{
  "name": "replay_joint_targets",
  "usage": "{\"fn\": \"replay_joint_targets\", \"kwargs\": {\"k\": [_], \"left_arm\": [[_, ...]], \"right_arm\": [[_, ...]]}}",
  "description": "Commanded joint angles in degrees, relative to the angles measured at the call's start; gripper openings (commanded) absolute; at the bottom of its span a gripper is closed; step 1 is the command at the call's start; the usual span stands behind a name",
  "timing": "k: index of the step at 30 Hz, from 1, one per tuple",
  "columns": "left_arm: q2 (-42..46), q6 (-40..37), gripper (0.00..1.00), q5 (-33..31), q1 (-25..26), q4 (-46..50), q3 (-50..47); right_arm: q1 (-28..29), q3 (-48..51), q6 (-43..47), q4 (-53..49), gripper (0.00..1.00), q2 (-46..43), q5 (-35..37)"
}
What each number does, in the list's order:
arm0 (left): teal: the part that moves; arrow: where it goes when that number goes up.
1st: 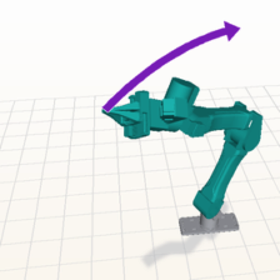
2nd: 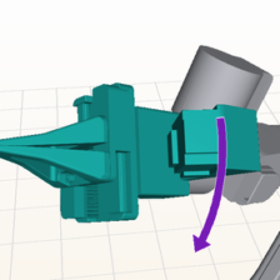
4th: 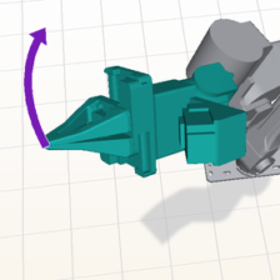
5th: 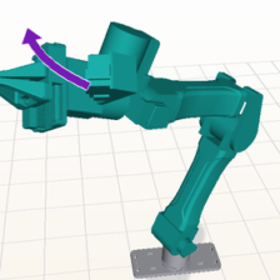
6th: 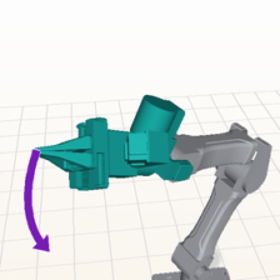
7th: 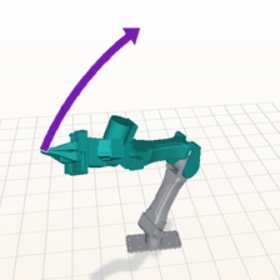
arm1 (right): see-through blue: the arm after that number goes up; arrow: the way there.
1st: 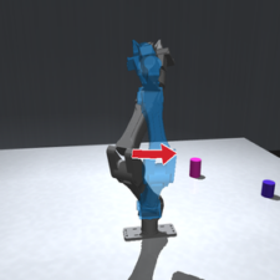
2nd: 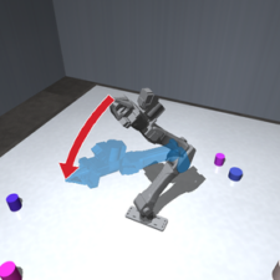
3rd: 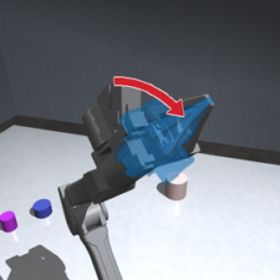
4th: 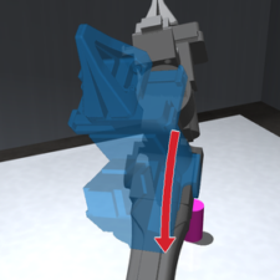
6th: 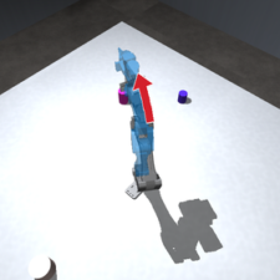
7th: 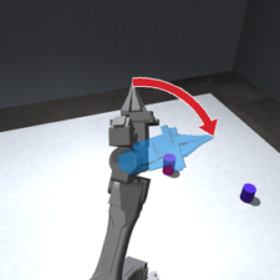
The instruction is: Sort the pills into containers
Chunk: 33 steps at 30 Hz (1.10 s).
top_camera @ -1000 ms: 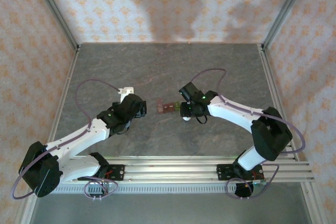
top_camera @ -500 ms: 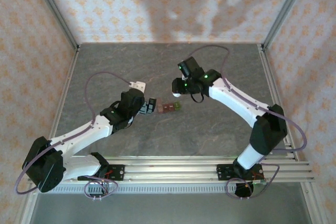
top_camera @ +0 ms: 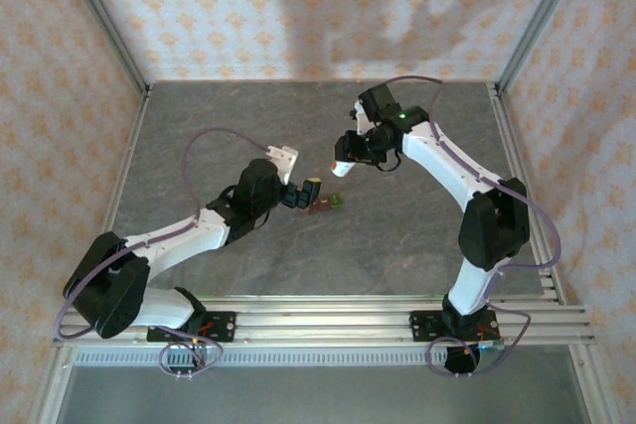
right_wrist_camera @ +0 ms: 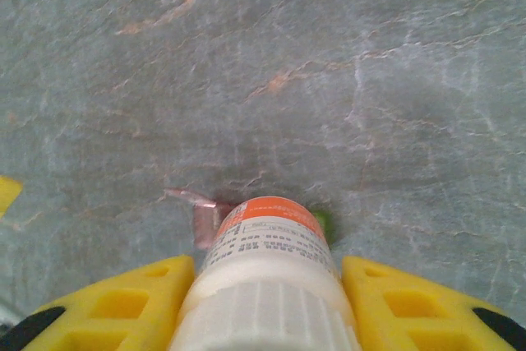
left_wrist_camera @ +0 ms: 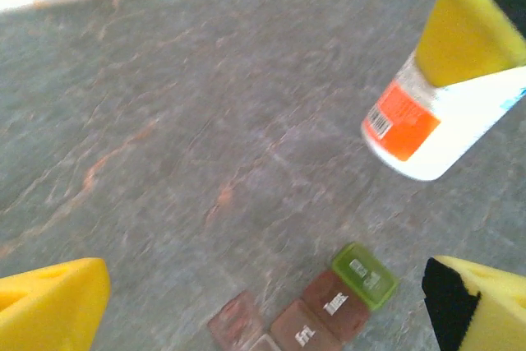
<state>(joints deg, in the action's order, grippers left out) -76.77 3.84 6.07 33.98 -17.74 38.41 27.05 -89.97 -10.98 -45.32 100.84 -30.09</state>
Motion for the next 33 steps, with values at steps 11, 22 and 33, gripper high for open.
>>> {"fn": "replay_joint_targets", "kwargs": {"k": [11, 22, 33], "left_arm": [[-2.0, -5.7, 0.99, 9.0, 1.1, -17.7, -3.8], [-2.4, -13.9, 0.98, 6.6, 5.9, -17.9, -4.2], [-1.9, -13.1, 0.87, 6.9, 6.2, -24.4, -6.6]], "right_arm": [[0.0, -3.5, 4.7, -4.2, 0.39, 0.2, -7.8], [0.1, 0.1, 4.5, -3.1, 0.4, -2.8, -14.5], [1.6, 4.4, 1.8, 0.0, 0.4, -6.3, -16.4]]}}
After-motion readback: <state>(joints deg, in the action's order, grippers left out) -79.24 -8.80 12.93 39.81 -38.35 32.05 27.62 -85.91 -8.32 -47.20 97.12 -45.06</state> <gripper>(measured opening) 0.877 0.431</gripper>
